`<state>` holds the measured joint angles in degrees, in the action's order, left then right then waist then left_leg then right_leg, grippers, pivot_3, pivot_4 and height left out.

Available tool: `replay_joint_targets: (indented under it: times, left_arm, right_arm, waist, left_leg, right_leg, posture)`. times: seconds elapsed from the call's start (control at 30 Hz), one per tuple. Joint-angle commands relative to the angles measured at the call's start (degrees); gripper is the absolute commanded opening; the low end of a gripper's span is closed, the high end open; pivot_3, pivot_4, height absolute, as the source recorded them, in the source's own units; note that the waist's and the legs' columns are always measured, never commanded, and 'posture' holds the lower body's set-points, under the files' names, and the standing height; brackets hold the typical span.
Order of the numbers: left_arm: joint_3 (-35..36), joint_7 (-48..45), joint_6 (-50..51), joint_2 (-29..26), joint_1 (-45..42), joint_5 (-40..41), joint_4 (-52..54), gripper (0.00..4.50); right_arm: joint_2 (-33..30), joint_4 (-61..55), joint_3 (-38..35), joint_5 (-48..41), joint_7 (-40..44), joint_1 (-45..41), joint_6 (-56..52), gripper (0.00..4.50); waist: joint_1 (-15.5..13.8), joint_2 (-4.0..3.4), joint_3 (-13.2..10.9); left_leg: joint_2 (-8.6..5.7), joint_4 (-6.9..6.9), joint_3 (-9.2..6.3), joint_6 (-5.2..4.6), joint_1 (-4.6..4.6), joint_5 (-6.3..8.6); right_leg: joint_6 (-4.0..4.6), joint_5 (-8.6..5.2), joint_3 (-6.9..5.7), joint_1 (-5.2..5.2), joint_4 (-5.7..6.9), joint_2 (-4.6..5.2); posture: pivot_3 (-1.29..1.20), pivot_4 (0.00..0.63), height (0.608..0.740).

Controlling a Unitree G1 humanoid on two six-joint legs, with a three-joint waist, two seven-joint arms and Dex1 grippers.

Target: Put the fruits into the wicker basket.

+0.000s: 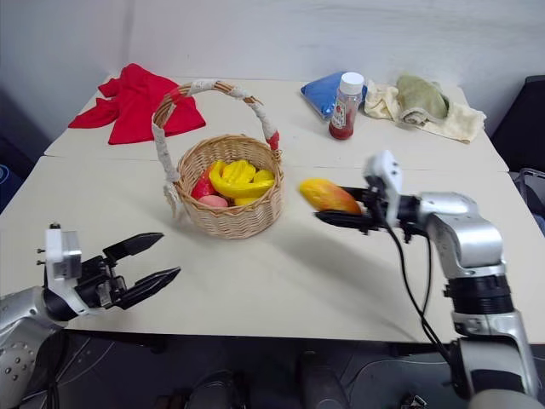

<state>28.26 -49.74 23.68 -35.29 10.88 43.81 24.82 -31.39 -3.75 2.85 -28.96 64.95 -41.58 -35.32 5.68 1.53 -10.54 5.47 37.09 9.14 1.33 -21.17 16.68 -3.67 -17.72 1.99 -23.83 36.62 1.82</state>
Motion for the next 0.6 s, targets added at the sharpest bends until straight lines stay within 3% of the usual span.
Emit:
replay_joint_targets:
  times: [0.03,0.1,0.2,0.33,0.4,0.6]
  left_arm:
    - [3.7,1.15,-2.16,1.55,1.98,1.09,-0.17,4.5]
    - [4.02,1.29,-3.02,2.38,2.97,0.59,-0.43,4.5]
    - [3.56,1.45,-4.28,3.43,3.72,0.01,-0.44,4.5]
    - [2.59,1.73,-5.52,4.43,3.98,-0.56,-0.53,4.5]
    - [2.29,1.81,-5.87,4.65,3.95,-0.66,-0.52,4.5]
    - [2.97,1.91,-6.2,4.42,3.31,0.22,-0.46,4.5]
  right_arm:
    - [7.97,0.69,3.14,2.64,-11.77,-6.39,-4.15,2.53]
    - [14.14,5.83,4.37,6.76,-19.54,-10.66,-2.02,2.53]
    - [19.43,12.23,5.87,11.04,-23.7,-14.84,2.8,2.53]
    - [22.41,17.19,6.35,12.77,-24.29,-17.25,6.08,3.79]
    - [22.22,16.93,6.1,12.29,-22.89,-17.23,6.51,4.46]
    - [9.46,7.45,2.83,2.06,-5.23,-14.41,-1.61,4.49]
  waist:
    - [0.09,0.05,0.03]
    - [0.2,0.1,0.05]
    - [0.13,0.15,0.09]
    - [0.18,0.15,0.09]
    - [0.21,0.18,0.1]
    - [-0.08,0.16,0.09]
  left_leg:
    - [0.05,0.0,-0.05,0.05,-0.01,-0.04]
    - [0.07,0.01,-0.03,0.13,-0.07,-0.09]
    - [0.0,0.02,0.06,0.11,-0.46,-0.2]
    - [0.03,0.0,0.12,0.45,-0.63,-0.25]
    - [0.06,0.03,0.13,0.44,-0.94,-0.24]
    - [0.16,0.07,0.25,0.45,-1.44,-0.25]
  right_leg:
    - [0.14,0.0,-0.04,-0.05,0.04,-0.05]
    - [0.34,-0.04,-0.05,-0.18,0.19,-0.05]
    - [0.4,-0.03,0.01,-0.69,0.42,0.01]
    - [0.49,-0.1,0.01,-0.84,0.33,-0.03]
    - [0.48,-0.1,-0.01,-1.11,0.29,-0.07]
    - [0.39,-0.1,0.01,-1.65,0.25,-0.19]
  posture:
    - [0.0,0.15,0.74]
    - [0.0,0.15,0.74]
    - [0.0,0.15,0.74]
    - [0.0,0.15,0.74]
    - [0.0,0.15,0.74]
    - [0.0,0.15,0.74]
